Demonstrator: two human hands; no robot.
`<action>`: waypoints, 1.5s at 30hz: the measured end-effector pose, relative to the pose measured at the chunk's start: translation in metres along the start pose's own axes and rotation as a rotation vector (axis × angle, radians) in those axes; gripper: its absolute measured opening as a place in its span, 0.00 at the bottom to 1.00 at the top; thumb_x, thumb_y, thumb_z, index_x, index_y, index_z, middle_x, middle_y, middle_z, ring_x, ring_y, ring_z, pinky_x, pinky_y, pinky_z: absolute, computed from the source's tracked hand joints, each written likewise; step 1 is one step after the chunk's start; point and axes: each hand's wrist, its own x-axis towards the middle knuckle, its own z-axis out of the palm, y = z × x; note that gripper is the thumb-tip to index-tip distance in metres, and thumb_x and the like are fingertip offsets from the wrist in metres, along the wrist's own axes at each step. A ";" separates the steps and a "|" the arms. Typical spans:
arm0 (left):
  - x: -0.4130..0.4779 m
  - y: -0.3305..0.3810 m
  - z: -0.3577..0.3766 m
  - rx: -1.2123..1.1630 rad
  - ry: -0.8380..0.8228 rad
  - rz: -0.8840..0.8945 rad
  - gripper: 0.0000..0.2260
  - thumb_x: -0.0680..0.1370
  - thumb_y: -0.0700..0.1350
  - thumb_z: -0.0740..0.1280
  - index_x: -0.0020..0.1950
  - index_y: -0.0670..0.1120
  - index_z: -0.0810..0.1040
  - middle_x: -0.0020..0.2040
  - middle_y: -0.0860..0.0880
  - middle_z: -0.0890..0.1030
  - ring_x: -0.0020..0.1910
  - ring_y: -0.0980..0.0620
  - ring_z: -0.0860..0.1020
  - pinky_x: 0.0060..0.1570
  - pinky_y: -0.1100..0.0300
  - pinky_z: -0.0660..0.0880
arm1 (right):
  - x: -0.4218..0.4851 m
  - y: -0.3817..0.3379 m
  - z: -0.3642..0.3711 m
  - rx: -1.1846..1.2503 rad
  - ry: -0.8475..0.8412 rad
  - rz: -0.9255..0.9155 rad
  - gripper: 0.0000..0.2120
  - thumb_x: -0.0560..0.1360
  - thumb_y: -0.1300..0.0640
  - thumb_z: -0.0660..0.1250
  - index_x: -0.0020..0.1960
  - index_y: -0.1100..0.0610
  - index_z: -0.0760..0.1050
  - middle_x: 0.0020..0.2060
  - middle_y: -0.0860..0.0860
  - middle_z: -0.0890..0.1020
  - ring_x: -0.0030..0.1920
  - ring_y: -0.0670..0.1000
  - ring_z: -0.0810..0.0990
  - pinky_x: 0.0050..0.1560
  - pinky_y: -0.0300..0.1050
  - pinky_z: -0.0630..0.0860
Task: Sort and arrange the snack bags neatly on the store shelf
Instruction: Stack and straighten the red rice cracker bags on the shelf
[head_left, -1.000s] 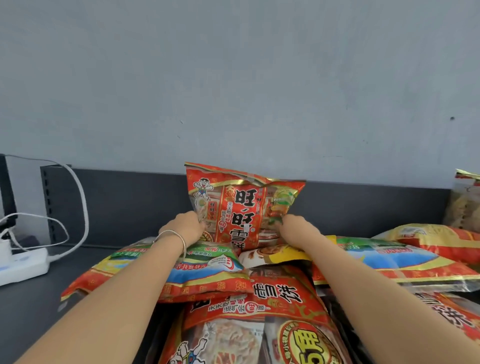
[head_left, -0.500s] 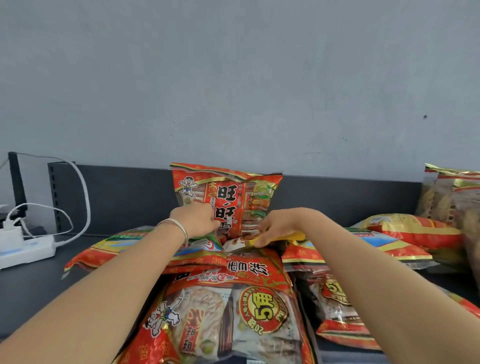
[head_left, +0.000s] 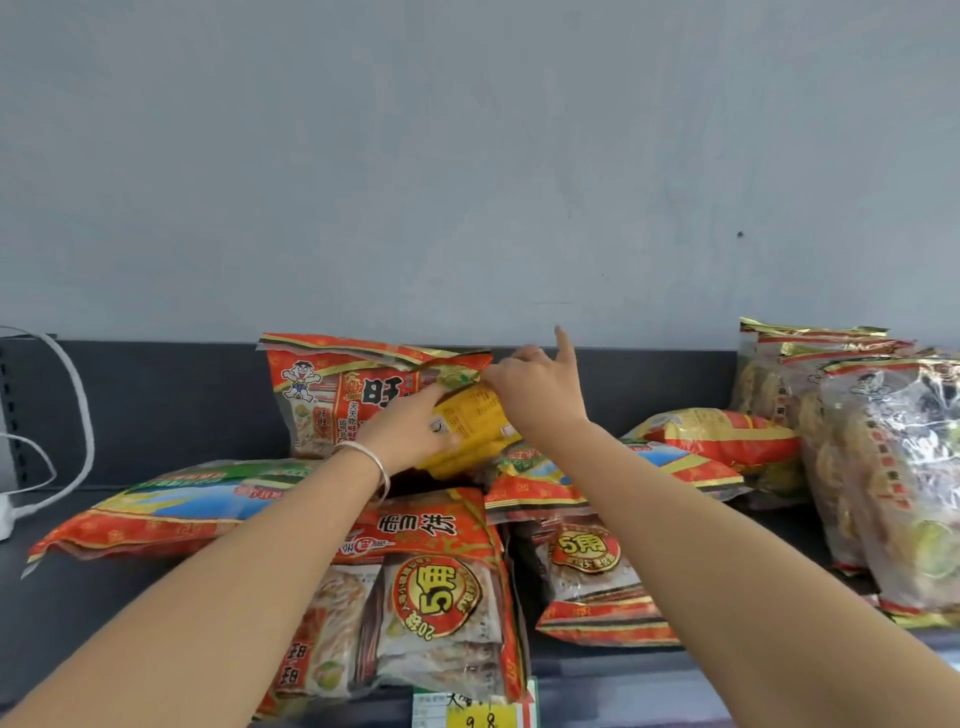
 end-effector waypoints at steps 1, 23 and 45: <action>0.003 0.005 -0.002 0.043 0.054 -0.009 0.30 0.74 0.52 0.69 0.73 0.48 0.62 0.67 0.46 0.73 0.63 0.46 0.74 0.55 0.53 0.73 | -0.001 0.007 -0.003 0.016 0.068 0.030 0.14 0.76 0.63 0.61 0.53 0.46 0.78 0.43 0.45 0.81 0.63 0.54 0.72 0.70 0.70 0.44; 0.032 0.155 0.063 -0.871 -0.233 -0.052 0.08 0.81 0.46 0.59 0.59 0.51 0.72 0.54 0.51 0.78 0.51 0.49 0.79 0.40 0.48 0.82 | -0.081 0.154 -0.021 1.164 0.315 1.226 0.05 0.79 0.56 0.62 0.54 0.53 0.69 0.53 0.52 0.78 0.45 0.50 0.75 0.41 0.46 0.72; 0.036 0.190 0.128 0.287 -0.346 0.437 0.34 0.74 0.48 0.64 0.75 0.58 0.51 0.76 0.52 0.55 0.73 0.45 0.59 0.66 0.43 0.64 | -0.183 0.194 0.000 0.931 0.252 1.607 0.14 0.78 0.68 0.53 0.62 0.61 0.64 0.53 0.59 0.76 0.46 0.57 0.77 0.46 0.53 0.75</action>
